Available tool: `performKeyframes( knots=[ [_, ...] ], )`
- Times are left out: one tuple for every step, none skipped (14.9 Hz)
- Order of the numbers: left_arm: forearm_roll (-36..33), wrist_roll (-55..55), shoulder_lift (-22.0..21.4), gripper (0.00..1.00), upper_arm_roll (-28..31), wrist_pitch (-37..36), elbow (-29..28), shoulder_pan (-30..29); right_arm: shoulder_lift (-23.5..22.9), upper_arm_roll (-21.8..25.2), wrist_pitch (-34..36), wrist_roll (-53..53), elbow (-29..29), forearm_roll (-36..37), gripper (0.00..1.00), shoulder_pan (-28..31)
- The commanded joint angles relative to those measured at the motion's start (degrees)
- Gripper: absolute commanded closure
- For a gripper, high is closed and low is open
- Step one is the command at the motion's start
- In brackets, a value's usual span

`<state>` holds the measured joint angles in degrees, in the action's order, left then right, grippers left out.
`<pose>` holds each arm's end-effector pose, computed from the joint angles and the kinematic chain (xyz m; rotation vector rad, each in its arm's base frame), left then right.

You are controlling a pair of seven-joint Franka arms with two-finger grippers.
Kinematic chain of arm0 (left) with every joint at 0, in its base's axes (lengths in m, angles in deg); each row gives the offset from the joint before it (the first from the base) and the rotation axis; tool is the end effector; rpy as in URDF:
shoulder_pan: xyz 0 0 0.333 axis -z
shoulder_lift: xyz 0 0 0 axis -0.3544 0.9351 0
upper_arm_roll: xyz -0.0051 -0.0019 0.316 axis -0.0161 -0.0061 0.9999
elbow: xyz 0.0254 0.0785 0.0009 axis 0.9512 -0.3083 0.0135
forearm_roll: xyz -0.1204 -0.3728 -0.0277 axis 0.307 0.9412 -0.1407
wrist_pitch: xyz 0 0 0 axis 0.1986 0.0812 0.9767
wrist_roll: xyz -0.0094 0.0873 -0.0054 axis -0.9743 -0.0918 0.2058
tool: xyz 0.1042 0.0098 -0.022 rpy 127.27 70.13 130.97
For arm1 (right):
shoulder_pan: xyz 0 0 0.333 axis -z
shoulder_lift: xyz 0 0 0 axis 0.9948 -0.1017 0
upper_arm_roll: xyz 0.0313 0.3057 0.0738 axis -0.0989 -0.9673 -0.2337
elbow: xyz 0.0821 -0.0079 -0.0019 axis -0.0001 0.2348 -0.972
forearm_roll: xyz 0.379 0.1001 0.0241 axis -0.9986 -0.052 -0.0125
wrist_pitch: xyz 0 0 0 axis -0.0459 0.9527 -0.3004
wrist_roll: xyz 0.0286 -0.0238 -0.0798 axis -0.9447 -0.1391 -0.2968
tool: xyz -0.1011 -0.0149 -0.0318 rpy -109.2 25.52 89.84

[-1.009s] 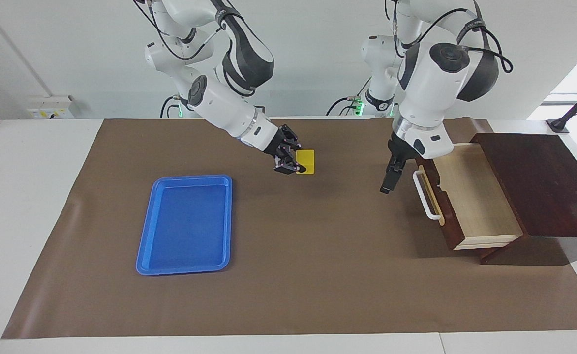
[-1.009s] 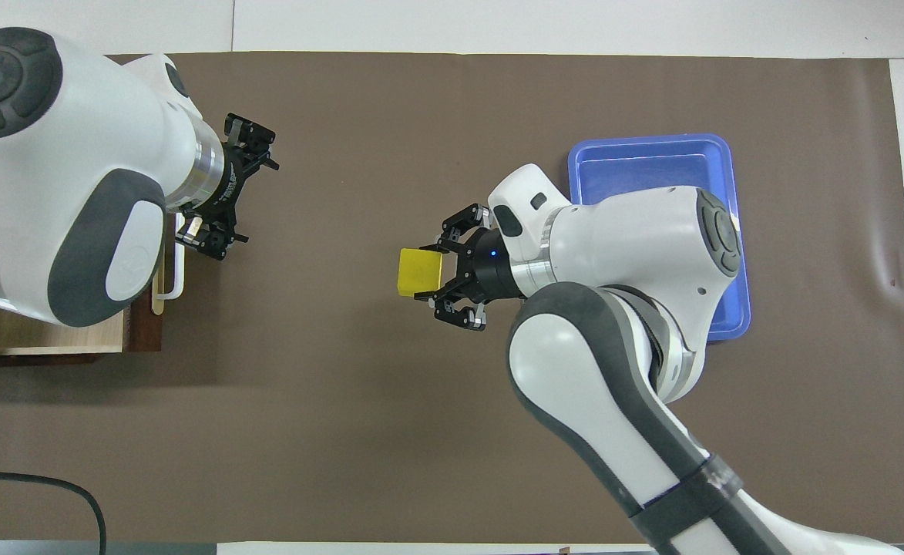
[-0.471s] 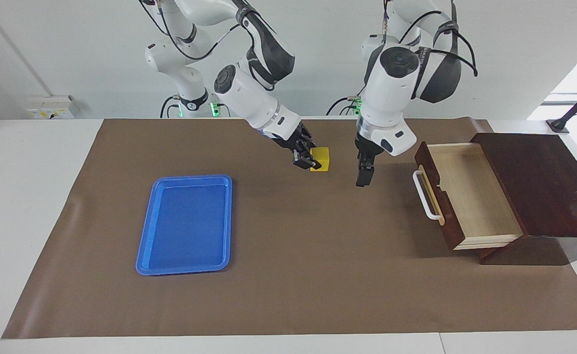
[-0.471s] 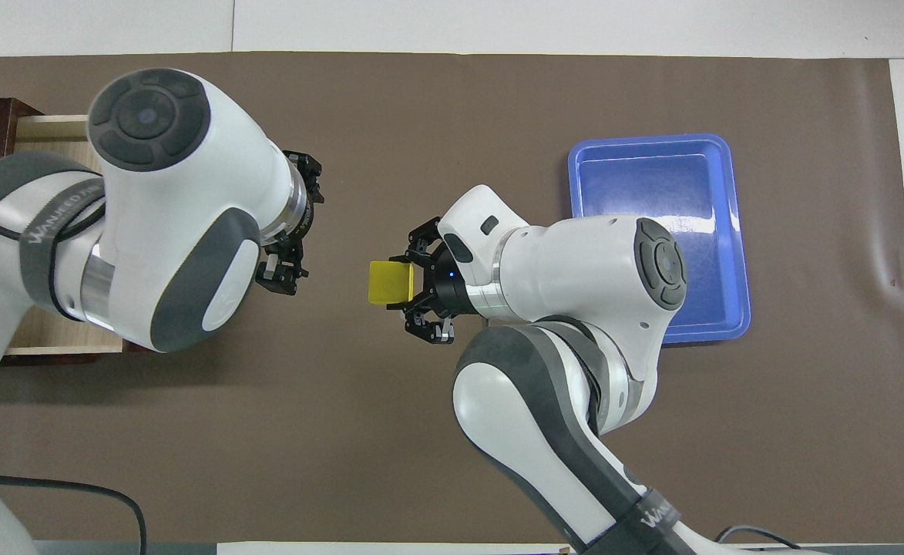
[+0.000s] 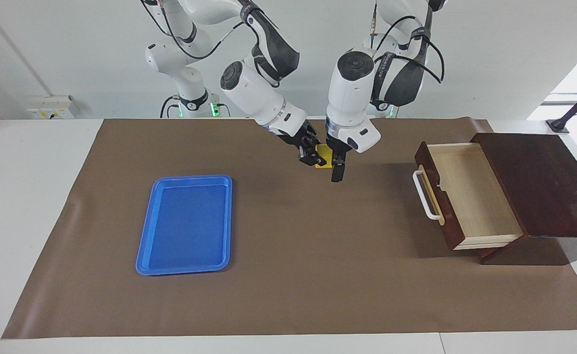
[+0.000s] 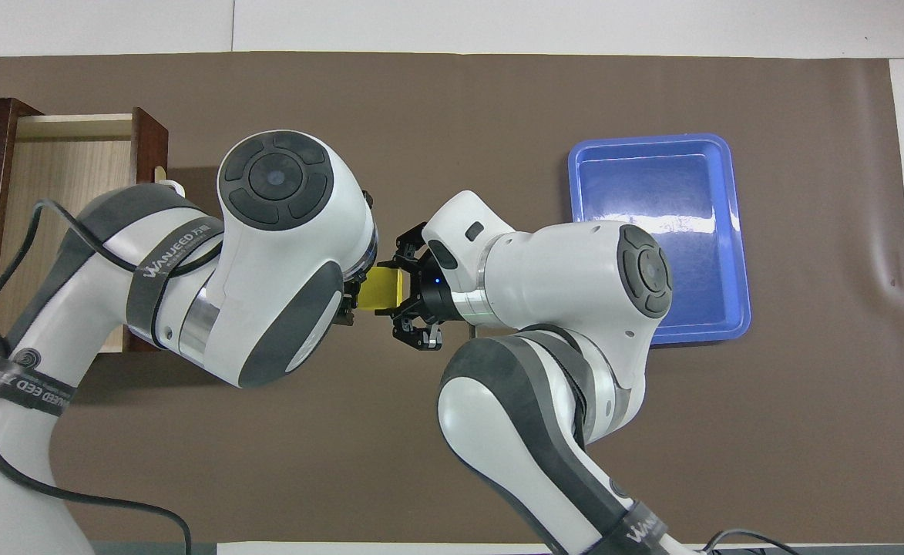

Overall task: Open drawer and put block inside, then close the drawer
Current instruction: 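Grasp the yellow block with the left gripper and open the right gripper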

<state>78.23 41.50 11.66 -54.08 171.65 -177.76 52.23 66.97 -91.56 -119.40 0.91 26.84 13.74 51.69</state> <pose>0.5122 -0.3439 0.4857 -2.4380 -1.9468 -0.0179 0.5120 0.3700 0.4566 -1.8717 -1.7830 -0.7171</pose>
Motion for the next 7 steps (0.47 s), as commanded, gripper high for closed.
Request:
performKeyframes(
  knots=[
    [0.34,1.92,-2.15,0.00,0.59,0.30,-2.32,1.57,-0.86,-0.32,-1.20,1.77,-1.40,0.48,1.00,-0.23],
    [0.42,2.01,-2.32,0.00,0.50,-0.57,-2.41,1.57,-0.86,-0.32,-1.20,1.86,-1.40,0.39,1.00,-0.23],
    [0.42,2.19,-2.67,0.00,0.50,-0.67,-2.76,1.66,-0.86,-0.32,-1.29,1.86,-1.40,0.39,1.00,-0.23],
    [0.42,2.28,-2.94,0.00,0.50,-0.84,-2.76,1.92,-0.86,-0.32,-1.29,1.77,-1.40,0.39,1.00,-0.14],
    [0.51,2.28,-3.46,0.00,0.50,-0.93,-2.94,2.18,-0.94,-0.32,-1.38,1.77,-1.40,0.30,1.00,-0.05],
    [0.42,2.36,-3.90,0.00,0.50,-1.02,-3.63,2.36,-0.94,-0.32,-1.47,1.77,-1.40,0.30,1.00,-0.05],
    [0.42,2.54,-4.60,0.00,0.50,-0.93,-4.42,2.45,-0.94,-0.32,-1.55,1.77,-1.40,0.30,1.00,0.04]
  ],
)
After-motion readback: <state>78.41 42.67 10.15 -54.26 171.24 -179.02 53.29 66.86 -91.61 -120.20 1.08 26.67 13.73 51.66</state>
